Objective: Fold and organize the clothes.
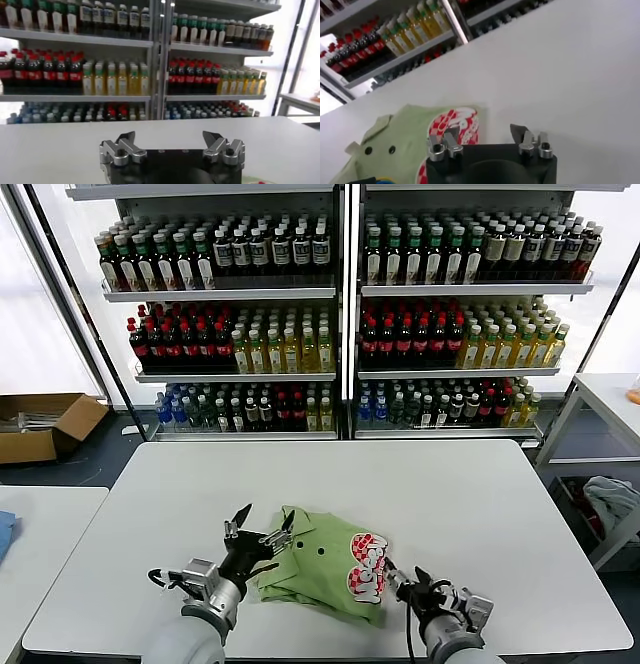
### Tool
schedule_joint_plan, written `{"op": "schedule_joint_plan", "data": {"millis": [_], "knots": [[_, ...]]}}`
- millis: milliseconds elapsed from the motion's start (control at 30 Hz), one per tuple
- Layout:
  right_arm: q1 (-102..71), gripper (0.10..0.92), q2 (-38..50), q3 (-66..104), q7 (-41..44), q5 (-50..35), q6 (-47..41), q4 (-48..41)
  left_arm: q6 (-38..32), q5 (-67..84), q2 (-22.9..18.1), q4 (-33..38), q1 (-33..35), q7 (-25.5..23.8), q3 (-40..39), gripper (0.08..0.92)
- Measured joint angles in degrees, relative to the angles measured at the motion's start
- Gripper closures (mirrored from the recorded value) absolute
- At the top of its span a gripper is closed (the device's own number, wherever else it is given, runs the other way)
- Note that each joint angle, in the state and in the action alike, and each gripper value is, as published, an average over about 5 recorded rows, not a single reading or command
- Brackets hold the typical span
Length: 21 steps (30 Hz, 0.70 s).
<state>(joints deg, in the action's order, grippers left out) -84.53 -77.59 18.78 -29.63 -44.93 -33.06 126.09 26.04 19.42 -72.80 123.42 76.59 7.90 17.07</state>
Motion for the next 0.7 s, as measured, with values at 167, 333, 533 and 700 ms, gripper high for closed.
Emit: {"op": "schedule_joint_plan", "data": {"millis": [167, 333, 533, 700], "knots": [[0.79, 0.403, -0.31, -2.41, -2.22, -0.97, -0.12, -0.75, 0.26, -0.28, 0.55, 0.08, 0.44, 0.37, 1.32, 0.177], [1.73, 0.431, -0.20, -4.83, -3.92, -0.37, -0.21, -1.58, 0.52, -0.20, 1.01, 0.02, 0.70, 0.61, 2.24, 0.177], [2.85, 0.504, 0.26, -6.80, -4.63, 1.05, -0.15, -2.88, 0.72, 0.05, 1.27, -0.07, 1.12, 0.81, 3.17, 0.177], [3.69, 0.649, 0.82, -7.82, -4.48, 2.57, -0.15, -3.90, 0.81, 0.19, 1.18, -0.08, 1.51, 1.03, 3.59, 0.177]]}}
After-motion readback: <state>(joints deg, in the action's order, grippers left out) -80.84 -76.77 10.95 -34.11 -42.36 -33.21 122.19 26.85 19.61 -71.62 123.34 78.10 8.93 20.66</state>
